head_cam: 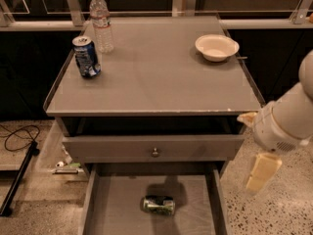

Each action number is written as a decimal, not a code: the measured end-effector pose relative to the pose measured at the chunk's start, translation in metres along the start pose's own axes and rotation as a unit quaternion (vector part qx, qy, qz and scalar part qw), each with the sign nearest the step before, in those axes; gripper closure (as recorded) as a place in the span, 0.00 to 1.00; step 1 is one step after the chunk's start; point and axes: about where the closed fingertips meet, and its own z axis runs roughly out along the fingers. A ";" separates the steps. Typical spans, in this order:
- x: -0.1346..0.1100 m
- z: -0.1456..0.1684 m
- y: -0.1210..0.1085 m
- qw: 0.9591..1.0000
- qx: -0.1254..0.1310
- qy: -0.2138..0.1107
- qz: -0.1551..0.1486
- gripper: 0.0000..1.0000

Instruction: Pick green can from middle drawer and place on counter

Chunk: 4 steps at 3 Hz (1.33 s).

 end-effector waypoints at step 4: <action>0.054 0.197 0.050 0.993 -0.028 -0.113 -0.015 0.00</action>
Offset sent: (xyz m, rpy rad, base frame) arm -0.0438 0.0159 -0.1951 0.2164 -0.1183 0.1295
